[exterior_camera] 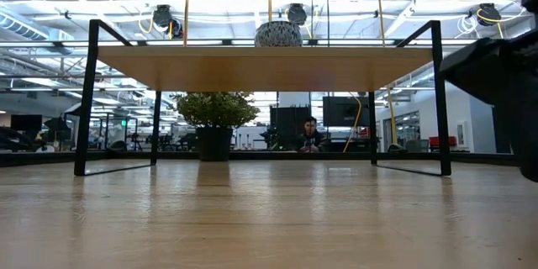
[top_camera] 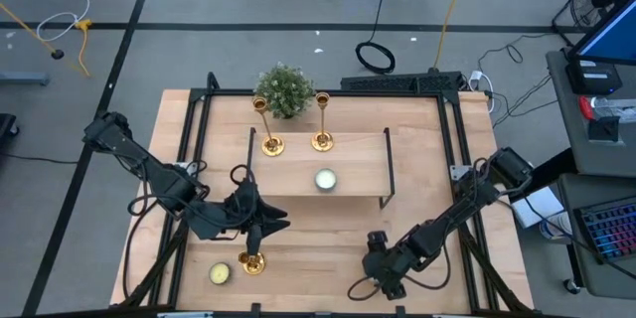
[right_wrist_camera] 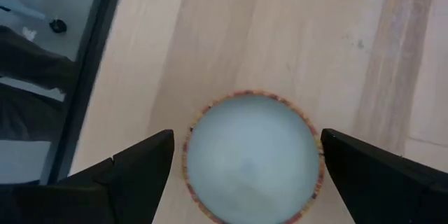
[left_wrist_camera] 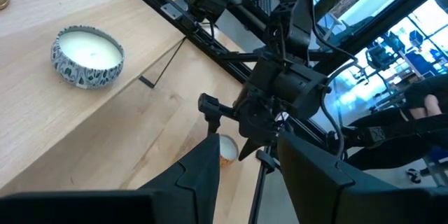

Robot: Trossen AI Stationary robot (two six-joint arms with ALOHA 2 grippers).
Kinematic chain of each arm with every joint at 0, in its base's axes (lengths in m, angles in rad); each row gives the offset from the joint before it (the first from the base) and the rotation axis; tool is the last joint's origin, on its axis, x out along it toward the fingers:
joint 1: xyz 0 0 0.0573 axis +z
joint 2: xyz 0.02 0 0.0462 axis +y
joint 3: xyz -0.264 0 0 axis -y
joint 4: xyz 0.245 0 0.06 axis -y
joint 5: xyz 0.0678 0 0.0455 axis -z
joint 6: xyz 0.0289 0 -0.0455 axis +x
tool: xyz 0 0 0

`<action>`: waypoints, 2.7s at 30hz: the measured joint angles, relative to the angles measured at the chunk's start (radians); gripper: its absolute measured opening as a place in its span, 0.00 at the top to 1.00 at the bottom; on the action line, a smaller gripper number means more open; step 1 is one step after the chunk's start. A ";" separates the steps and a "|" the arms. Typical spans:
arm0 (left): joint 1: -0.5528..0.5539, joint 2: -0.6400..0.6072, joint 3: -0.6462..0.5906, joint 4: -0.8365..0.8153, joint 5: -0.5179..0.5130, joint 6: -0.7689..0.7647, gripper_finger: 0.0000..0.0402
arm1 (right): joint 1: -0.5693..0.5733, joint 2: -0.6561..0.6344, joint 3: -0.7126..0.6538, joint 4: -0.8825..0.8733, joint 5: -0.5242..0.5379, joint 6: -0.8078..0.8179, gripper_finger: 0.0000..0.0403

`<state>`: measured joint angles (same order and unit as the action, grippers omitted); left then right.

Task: Stock candles and holders on shelf
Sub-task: Align the orange scented candle with the other scented candle on the shelf

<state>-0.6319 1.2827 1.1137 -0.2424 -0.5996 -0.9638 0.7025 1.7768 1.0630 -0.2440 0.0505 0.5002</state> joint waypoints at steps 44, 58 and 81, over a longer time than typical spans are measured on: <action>0.000 0.000 0.000 0.023 -0.004 0.005 0.63 | -0.047 -0.057 0.002 -0.072 0.010 0.067 0.26; 0.000 0.000 0.000 0.226 -0.024 0.145 0.63 | -0.181 -0.322 0.001 0.067 0.025 0.104 0.26; -0.043 0.119 0.398 0.188 0.029 0.546 0.84 | -0.303 -0.410 0.101 0.270 0.026 0.154 0.25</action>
<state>-0.6750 1.4018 1.5118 -0.0542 -0.5703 -0.4177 0.3995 1.3670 1.1645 0.0263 0.0760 0.6544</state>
